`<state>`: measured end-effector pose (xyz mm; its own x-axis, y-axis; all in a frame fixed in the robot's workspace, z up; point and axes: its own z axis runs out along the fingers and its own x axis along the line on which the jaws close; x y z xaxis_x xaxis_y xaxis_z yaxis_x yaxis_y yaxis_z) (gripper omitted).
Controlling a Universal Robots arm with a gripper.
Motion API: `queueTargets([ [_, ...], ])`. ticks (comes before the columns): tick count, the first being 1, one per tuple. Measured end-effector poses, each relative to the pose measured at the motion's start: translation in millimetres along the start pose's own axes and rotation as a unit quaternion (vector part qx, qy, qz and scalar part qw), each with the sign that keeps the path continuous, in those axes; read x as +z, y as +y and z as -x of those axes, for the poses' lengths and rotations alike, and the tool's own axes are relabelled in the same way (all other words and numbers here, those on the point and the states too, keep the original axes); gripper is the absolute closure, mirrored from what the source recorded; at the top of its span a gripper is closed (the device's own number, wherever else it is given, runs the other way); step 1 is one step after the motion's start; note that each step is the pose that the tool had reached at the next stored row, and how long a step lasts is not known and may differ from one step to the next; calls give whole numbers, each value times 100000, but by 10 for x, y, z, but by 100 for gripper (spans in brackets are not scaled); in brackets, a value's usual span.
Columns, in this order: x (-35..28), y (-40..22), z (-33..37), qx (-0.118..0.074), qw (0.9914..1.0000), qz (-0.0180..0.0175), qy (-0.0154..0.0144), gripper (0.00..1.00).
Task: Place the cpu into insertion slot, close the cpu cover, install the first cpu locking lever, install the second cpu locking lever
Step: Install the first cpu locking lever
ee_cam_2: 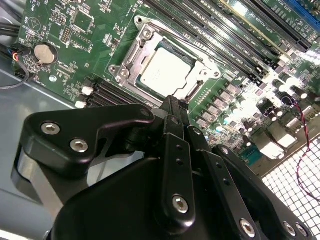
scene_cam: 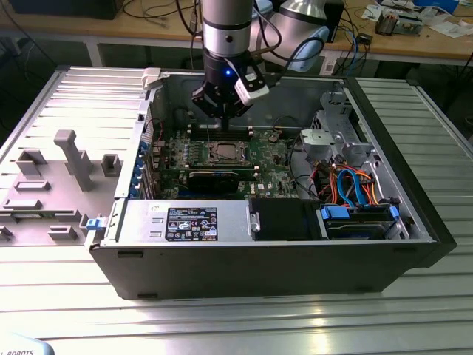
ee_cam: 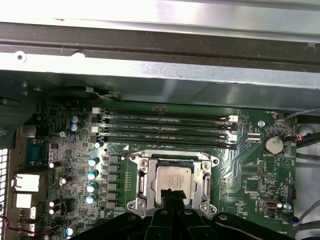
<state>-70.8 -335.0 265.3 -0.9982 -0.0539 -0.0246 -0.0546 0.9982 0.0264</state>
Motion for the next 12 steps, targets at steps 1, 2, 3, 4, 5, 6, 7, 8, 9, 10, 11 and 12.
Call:
queueTargets([
  [1, -1, 1, -12, -1, 100000, -2, 4, 89],
  [2, -2, 1, -30, -4, 100000, -8, 12, 89],
  [3, -1, 2, -45, -7, 100000, -1, 3, 89],
  [4, -1, 4, -62, -1, 100000, -1, 5, 89],
  [5, -2, 4, -67, 3, 100000, -4, 6, 89],
  [6, -2, 4, -69, 0, 100000, -6, 7, 89],
  [7, -2, 4, -70, -11, 100000, -3, 7, 89],
  [8, -2, 4, -71, -2, 100000, -2, 6, 89],
  [9, -2, 4, -71, -3, 100000, -4, 6, 89],
  [10, -2, 4, -72, -2, 100000, -5, 5, 89],
  [11, -2, 4, -72, -3, 100000, -3, 5, 89],
  [12, -2, 4, -72, -4, 100000, -3, 4, 89],
])
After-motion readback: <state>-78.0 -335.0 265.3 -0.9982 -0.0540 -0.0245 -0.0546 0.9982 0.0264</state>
